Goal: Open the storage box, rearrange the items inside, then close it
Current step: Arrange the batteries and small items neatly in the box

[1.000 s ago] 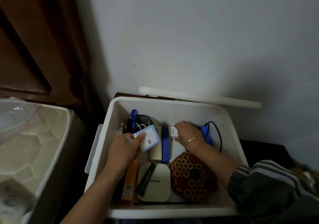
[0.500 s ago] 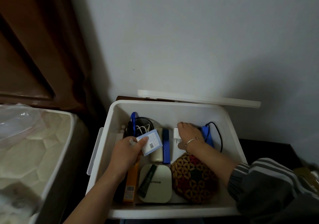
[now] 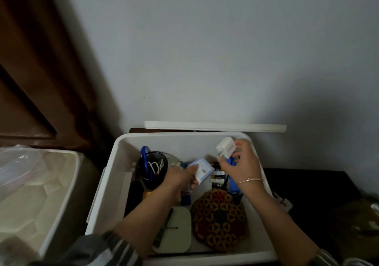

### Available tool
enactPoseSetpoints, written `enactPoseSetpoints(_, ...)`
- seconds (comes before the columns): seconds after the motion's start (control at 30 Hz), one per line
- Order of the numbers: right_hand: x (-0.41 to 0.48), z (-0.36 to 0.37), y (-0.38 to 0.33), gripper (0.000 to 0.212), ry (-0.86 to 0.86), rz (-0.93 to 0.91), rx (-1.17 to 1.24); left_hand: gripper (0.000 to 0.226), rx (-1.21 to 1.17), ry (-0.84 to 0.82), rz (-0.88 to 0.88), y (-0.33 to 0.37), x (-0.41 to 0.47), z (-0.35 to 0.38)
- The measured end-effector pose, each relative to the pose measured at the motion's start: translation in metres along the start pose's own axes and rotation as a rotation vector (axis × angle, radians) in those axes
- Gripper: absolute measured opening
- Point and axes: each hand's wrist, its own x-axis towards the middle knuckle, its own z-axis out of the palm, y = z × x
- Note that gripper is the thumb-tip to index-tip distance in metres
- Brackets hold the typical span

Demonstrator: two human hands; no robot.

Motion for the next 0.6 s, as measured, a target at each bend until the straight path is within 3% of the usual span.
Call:
enactPoseSetpoints(0.1, 0.001, 0.003, 0.004, 0.056, 0.054, -0.031, 0.042, 0.03, -0.132, 0.13, -0.068, -0.002, 0.027, 0.028)
enactPoseSetpoints(0.2, 0.003, 0.005, 0.004, 0.056, 0.089, -0.049, 0.057, 0.024, -0.118, 0.26, -0.073, -0.011, 0.039, 0.044)
enactPoseSetpoints(0.33, 0.006, 0.004, 0.003, 0.055, 0.106, -0.041, 0.088, 0.025, -0.035, 0.201, -0.133, -0.017, 0.045, 0.054)
enactPoseSetpoints(0.43, 0.006, 0.002, 0.003, 0.055, 0.114, -0.035, 0.106, 0.03, 0.367, 0.109, -0.08, -0.02, 0.042, 0.051)
enactPoseSetpoints(0.6, 0.006, 0.001, 0.001, 0.057, 0.119, -0.027, 0.132, 0.031, 1.043, 0.277, 0.436, -0.023, 0.046, 0.042)
